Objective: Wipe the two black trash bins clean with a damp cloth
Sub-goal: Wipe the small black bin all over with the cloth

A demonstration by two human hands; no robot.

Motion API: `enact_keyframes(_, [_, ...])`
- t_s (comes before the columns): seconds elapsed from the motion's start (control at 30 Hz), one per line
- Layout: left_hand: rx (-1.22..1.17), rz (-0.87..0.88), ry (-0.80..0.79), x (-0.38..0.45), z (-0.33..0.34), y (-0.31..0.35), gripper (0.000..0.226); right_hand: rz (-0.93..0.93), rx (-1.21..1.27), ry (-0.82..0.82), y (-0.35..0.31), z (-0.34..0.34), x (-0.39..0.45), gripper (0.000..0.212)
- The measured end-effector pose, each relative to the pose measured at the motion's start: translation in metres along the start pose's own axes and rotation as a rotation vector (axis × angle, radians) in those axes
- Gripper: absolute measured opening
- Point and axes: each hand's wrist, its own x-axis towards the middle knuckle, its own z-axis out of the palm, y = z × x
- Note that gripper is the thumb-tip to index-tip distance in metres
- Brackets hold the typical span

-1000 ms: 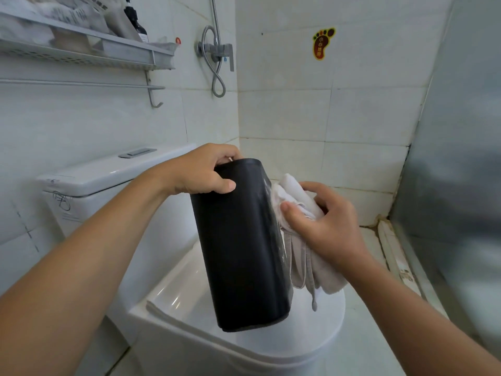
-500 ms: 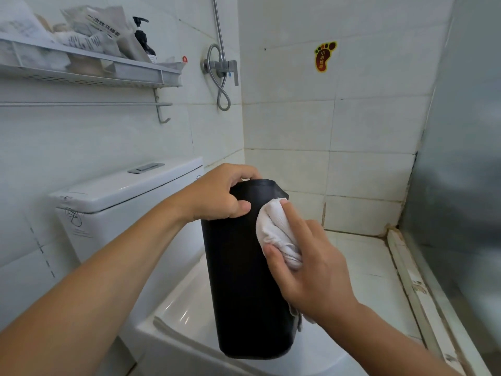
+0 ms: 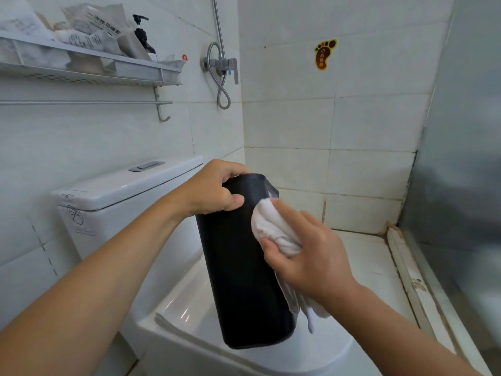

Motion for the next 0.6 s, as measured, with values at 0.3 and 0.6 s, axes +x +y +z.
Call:
enact_keyframes(0.3, [0.017, 0.039, -0.005, -0.005, 0.004, 0.004, 0.044, -0.018, -0.054, 0.026, -0.006, -0.003, 0.016, 0.059])
enact_keyframes(0.6, [0.132, 0.024, -0.047, 0.0, 0.017, 0.022, 0.025, 0.068, -0.176, 0.094, -0.011, -0.014, 0.037, 0.059])
